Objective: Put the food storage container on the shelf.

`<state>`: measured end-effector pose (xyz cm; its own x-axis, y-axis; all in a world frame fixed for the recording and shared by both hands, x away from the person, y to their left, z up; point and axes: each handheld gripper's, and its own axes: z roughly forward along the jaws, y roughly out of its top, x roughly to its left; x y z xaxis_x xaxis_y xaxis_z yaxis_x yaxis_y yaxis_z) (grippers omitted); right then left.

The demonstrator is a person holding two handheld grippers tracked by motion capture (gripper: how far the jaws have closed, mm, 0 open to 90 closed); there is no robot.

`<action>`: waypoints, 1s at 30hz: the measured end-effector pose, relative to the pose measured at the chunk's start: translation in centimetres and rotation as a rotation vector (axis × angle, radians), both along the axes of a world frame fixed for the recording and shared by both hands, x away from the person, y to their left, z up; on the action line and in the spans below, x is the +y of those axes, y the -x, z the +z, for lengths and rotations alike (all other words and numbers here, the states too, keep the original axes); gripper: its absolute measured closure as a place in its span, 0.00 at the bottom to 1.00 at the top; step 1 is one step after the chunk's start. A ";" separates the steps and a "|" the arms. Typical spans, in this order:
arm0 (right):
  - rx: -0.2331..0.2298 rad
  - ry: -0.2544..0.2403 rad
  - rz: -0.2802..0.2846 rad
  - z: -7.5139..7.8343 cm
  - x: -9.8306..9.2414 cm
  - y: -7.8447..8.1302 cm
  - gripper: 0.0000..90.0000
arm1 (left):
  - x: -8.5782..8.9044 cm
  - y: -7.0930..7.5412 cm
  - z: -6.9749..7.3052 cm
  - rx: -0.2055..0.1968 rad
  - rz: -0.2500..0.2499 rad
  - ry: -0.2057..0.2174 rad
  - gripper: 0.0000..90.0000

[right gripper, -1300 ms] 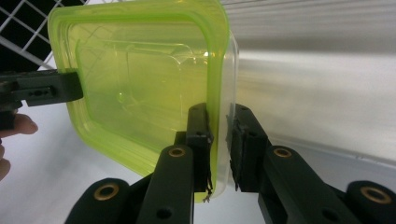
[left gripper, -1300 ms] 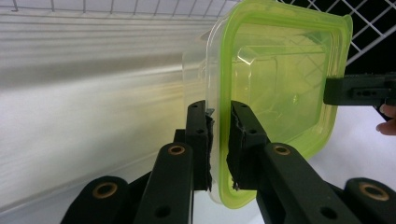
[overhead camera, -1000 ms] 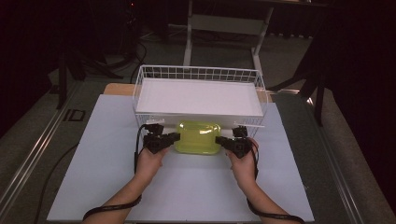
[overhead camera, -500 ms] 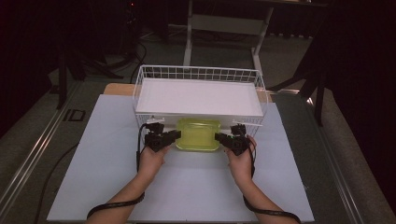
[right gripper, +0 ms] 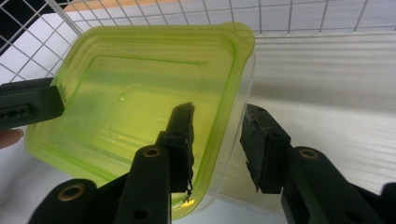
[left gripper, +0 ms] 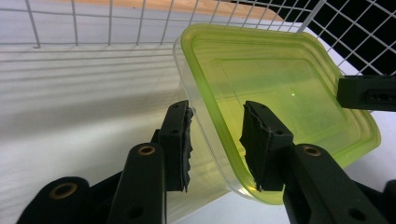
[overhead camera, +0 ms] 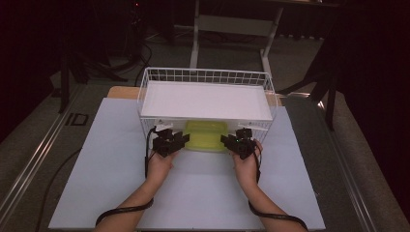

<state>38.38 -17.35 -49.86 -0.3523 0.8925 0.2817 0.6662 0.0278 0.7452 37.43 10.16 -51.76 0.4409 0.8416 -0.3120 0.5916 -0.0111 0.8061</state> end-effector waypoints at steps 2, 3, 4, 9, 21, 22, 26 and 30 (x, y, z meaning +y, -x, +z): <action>-0.016 0.025 0.008 -0.1 0.1 0.0 0.66 | 0.0 -0.1 0.1 0.006 0.001 0.001 0.65; -0.022 0.021 0.013 0.0 0.1 0.0 0.64 | 0.0 -0.1 0.2 0.005 -0.004 0.000 0.65; -0.020 0.023 0.017 0.1 0.2 0.1 0.60 | 0.0 -0.1 0.2 0.004 -0.003 -0.002 0.59; -0.050 0.034 0.036 0.8 0.3 0.7 0.54 | -0.1 0.4 0.4 -0.002 -0.069 0.049 0.32; -0.090 0.040 0.137 1.3 0.3 4.0 0.55 | 0.5 3.4 0.9 -0.088 -0.216 0.043 0.07; -0.087 0.037 0.148 1.4 0.5 4.3 0.56 | 0.6 3.7 1.0 -0.076 -0.236 0.053 0.07; -0.064 0.022 0.184 1.2 1.0 5.4 0.60 | 0.9 5.2 1.2 -0.072 -0.234 0.032 0.02; -0.044 0.026 0.197 0.7 1.5 5.6 0.72 | 1.4 6.5 1.3 -0.068 -0.265 0.038 0.02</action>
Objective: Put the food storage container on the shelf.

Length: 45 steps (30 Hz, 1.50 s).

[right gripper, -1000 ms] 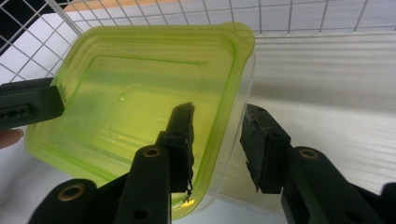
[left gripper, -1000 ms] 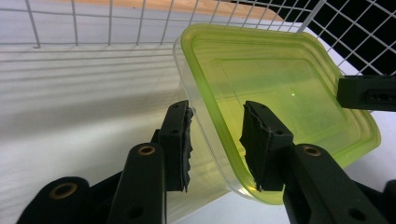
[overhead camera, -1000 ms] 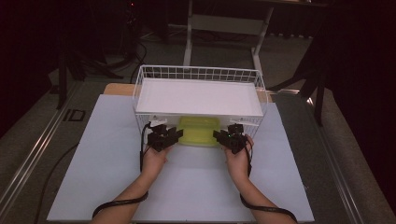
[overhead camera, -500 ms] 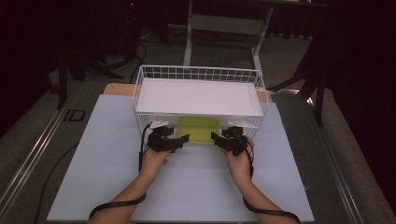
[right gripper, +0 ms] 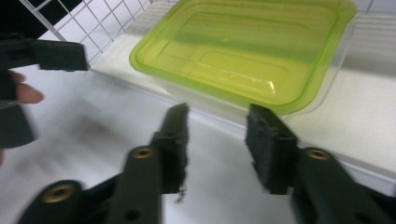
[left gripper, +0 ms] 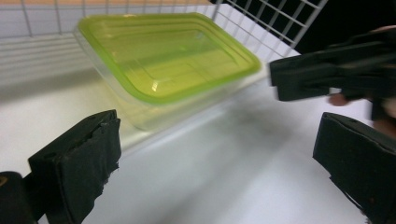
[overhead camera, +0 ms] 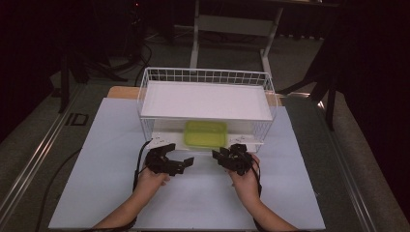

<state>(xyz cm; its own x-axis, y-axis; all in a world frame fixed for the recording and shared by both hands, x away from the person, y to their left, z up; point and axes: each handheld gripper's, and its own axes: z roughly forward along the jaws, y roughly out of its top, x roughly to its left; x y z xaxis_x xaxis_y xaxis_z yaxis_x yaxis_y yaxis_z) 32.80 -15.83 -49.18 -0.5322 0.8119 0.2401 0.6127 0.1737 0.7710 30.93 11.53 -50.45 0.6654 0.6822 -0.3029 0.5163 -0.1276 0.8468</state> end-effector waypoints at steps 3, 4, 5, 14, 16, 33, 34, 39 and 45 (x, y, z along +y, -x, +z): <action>0.039 0.018 0.000 -0.4 0.4 0.0 0.85 | 0.6 1.0 0.0 -0.006 -0.019 -0.003 0.02; 0.040 0.035 0.004 -0.6 0.6 0.0 0.90 | 0.8 1.3 -0.1 -0.009 -0.016 -0.001 0.02; 0.039 0.051 0.010 -0.7 0.8 -0.1 0.93 | 1.0 1.5 -0.2 -0.007 -0.015 -0.004 0.02; 0.045 0.085 0.006 -1.9 2.5 -1.1 1.00 | 2.3 3.1 -1.4 -0.032 0.004 0.004 0.02; 0.054 0.088 0.003 -2.3 2.8 -1.6 1.00 | 2.3 3.2 -1.6 -0.034 0.000 -0.004 0.02; 0.047 0.095 -0.052 -3.4 4.2 -5.0 0.99 | 2.8 3.3 -2.0 -0.037 0.017 0.016 0.02; 0.041 0.095 -0.050 -3.4 4.3 -5.2 0.99 | 2.8 3.3 -2.0 -0.036 0.021 0.016 0.02; 0.029 0.098 -0.060 -3.3 4.5 -6.0 0.98 | 2.9 3.3 -2.1 -0.035 0.025 0.019 0.02; 0.027 0.078 -0.090 -3.0 4.9 -7.1 0.98 | 3.0 3.3 -2.2 -0.035 0.027 0.017 0.02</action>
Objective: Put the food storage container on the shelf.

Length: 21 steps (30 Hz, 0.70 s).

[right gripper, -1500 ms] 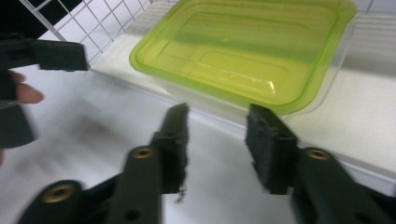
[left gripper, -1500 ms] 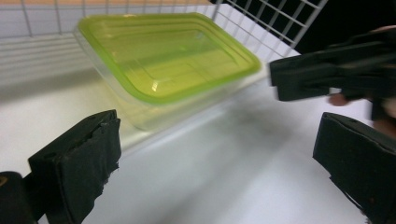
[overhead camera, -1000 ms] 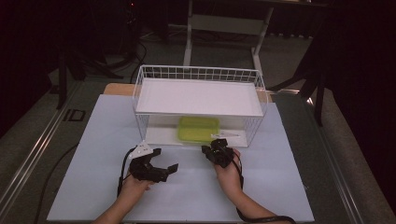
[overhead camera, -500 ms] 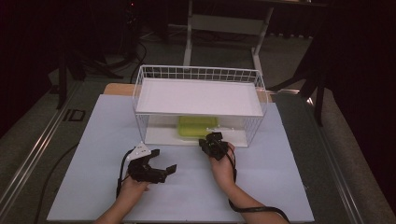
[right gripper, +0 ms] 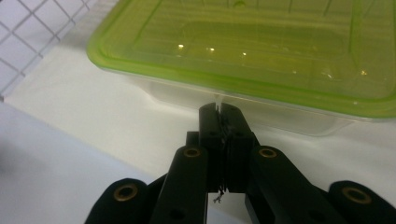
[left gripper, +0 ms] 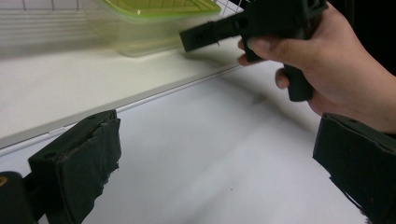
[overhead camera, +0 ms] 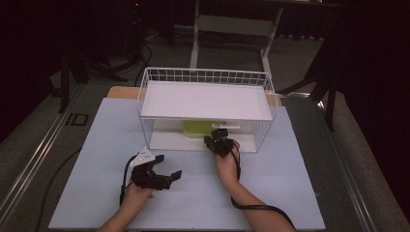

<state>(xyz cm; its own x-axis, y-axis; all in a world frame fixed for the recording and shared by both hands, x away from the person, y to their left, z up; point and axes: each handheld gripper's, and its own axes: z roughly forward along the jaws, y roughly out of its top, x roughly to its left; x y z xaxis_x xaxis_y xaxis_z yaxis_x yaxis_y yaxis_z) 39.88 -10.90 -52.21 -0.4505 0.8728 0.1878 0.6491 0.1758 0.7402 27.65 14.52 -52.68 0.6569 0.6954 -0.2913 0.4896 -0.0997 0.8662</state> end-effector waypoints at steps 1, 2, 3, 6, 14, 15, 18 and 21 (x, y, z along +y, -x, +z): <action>-0.003 0.000 -0.002 0.1 0.1 -0.2 0.99 | 0.0 0.0 0.0 0.000 -0.001 -0.001 0.02; -0.006 -0.001 0.000 0.1 0.1 -0.3 0.99 | 0.0 0.0 0.0 0.000 -0.002 0.002 0.02; 0.003 -0.004 0.000 0.1 0.2 -0.4 0.99 | 0.0 0.0 0.0 -0.002 0.000 -0.001 0.02; -0.006 0.009 0.010 0.0 0.5 -0.4 0.99 | 0.1 0.1 0.1 -0.003 0.001 0.000 0.02; -0.001 -0.001 0.026 0.1 0.6 -0.1 0.98 | 0.2 0.1 0.1 -0.010 -0.002 0.005 0.02; -0.002 -0.008 0.029 0.2 0.6 0.1 0.97 | 0.2 0.1 0.1 -0.012 -0.003 0.003 0.02; 0.003 -0.017 0.042 0.3 0.6 0.6 0.95 | 0.1 0.1 0.3 -0.023 -0.006 0.004 0.02; -0.019 -0.028 0.078 0.6 0.6 1.7 0.91 | 0.1 0.2 0.6 -0.038 -0.014 0.005 0.02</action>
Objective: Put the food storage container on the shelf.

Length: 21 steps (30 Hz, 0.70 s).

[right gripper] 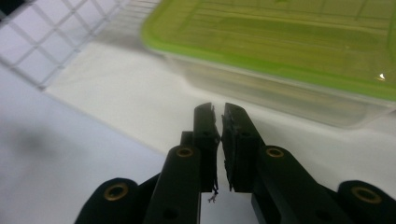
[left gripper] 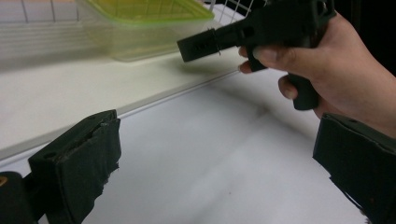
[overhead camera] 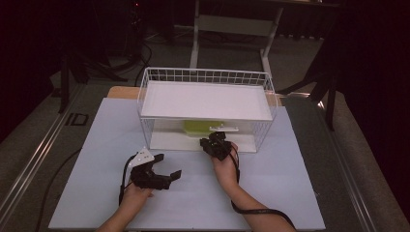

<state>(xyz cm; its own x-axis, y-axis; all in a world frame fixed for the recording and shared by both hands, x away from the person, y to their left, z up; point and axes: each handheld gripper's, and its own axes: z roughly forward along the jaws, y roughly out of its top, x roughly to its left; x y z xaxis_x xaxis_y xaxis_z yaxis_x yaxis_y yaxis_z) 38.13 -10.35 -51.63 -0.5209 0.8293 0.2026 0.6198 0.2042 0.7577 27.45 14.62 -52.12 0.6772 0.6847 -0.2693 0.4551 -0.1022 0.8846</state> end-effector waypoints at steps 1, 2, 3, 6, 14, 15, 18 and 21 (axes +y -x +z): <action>-0.001 -0.004 0.005 0.2 0.0 0.3 0.90 | 0.0 0.0 0.0 -0.007 -0.002 0.005 0.02; -0.001 -0.004 0.005 0.2 0.0 0.3 0.90 | 0.0 0.0 0.0 -0.007 -0.002 0.005 0.02; 0.003 -0.017 0.008 0.4 -0.1 0.7 0.86 | -0.1 0.0 0.2 -0.011 -0.014 -0.001 0.02; -0.007 -0.031 0.056 1.0 -0.4 1.8 0.74 | -0.2 0.1 0.6 -0.022 -0.027 0.004 0.02; -0.034 -0.078 0.133 1.8 -2.1 3.3 0.31 | -0.4 0.1 1.7 -0.050 -0.050 0.030 0.02; -0.039 -0.079 0.143 1.8 -2.3 3.4 0.28 | -0.4 0.1 1.8 -0.052 -0.053 0.023 0.02; -0.059 -0.078 0.165 2.0 -2.8 4.0 0.23 | -0.4 0.2 2.1 -0.062 -0.074 0.027 0.02; -0.069 -0.085 0.175 2.2 -3.4 4.4 0.23 | -0.4 0.3 2.3 -0.068 -0.084 0.020 0.02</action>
